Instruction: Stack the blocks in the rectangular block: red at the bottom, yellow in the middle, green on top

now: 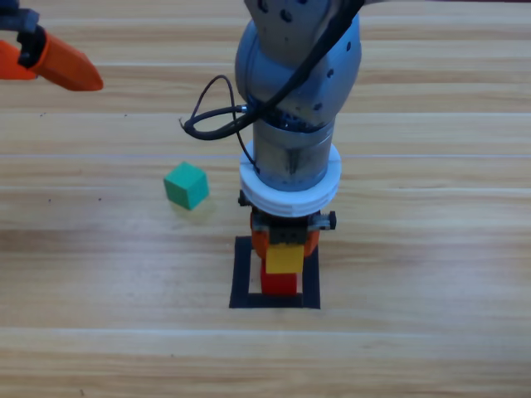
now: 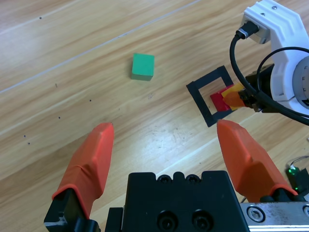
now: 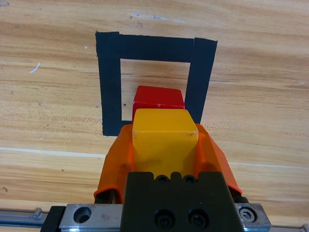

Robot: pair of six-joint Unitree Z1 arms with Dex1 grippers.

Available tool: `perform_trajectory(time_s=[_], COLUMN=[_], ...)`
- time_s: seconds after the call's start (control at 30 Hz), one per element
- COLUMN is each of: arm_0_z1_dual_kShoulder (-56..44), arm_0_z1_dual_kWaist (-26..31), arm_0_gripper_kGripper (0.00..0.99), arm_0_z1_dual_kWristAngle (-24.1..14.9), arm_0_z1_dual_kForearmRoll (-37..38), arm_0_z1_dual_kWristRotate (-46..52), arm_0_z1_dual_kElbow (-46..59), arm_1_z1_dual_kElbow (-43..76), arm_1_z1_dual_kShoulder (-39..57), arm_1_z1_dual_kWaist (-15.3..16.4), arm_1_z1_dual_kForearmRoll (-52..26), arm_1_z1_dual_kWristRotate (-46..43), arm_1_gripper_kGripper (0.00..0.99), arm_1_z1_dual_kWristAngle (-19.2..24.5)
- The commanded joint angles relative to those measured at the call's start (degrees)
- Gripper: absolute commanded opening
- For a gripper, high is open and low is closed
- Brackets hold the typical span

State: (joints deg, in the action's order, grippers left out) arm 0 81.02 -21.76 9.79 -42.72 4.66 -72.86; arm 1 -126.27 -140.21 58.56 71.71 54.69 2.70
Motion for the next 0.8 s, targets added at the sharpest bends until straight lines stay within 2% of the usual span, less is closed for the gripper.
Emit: perform_trajectory(time_s=[0.03,0.8], arm_0_z1_dual_kShoulder=[1.77,2.91], arm_0_z1_dual_kWaist=[1.55,1.9], arm_0_gripper_kGripper=[0.911,0.911], arm_0_z1_dual_kWristAngle=[0.49,0.58], arm_0_z1_dual_kForearmRoll=[0.36,3.09], arm_0_z1_dual_kWristRotate=[-0.88,-0.88], arm_0_z1_dual_kElbow=[1.84,4.57], arm_1_z1_dual_kElbow=[0.14,-0.82], arm_1_z1_dual_kShoulder=[-3.5,-3.41], arm_1_z1_dual_kWaist=[1.91,2.27], arm_1_z1_dual_kForearmRoll=[0.71,0.71], arm_1_z1_dual_kWristRotate=[0.15,0.42], arm_1_gripper_kGripper=[0.0,0.0], arm_1_z1_dual_kWristAngle=[0.56,0.73])
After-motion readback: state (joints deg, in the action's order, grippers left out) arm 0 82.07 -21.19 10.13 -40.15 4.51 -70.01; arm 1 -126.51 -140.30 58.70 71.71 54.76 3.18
